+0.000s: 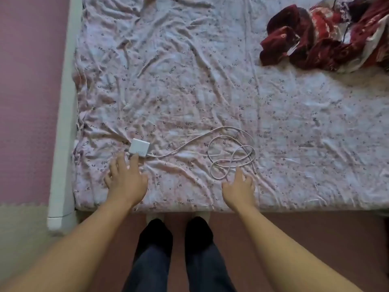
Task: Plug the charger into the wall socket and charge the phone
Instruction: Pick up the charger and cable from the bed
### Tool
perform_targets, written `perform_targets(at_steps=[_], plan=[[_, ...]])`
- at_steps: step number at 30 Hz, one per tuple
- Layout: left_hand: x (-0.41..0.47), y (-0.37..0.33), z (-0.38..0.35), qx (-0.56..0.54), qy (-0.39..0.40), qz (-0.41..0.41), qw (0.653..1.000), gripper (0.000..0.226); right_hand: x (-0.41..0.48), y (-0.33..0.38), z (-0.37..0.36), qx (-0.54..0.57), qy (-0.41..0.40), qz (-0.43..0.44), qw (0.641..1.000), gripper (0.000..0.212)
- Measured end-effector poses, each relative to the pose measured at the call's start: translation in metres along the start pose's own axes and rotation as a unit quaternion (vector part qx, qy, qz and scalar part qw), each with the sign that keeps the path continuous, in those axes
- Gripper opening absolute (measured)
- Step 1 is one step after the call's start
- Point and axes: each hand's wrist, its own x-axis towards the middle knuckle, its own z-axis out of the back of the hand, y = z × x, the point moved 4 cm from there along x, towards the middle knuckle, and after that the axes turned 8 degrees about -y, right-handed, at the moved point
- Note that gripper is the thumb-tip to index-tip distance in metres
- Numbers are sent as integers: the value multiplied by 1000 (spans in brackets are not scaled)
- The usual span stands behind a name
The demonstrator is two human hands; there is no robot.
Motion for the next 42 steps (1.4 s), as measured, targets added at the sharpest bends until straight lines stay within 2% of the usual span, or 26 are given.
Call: perform_targets(at_steps=[7,14,21,28,36,38,42], plan=[[63,10,-78,-43,-32,46,997,64,73,2,-65,46,-59,-70,995,70],[87,6,-99,-141,-91,93,981,59,104,14,-89,72,-110,-121,984,69],[99,2,-98,-277,-138,180,934,57,116,21,-86,166,-184,-176,953,61],[108,-2,-98,-378,-155,285,867,59,127,26,-78,247,-202,-196,927,47],[116,-6,-101,-422,-184,354,814,59,132,29,-73,280,-233,-209,908,15],[118,-7,-101,-428,-195,371,800,59,132,30,-71,284,-242,-217,902,14],[124,-5,-101,-416,-218,405,785,64,131,31,-66,317,-253,-226,886,27]])
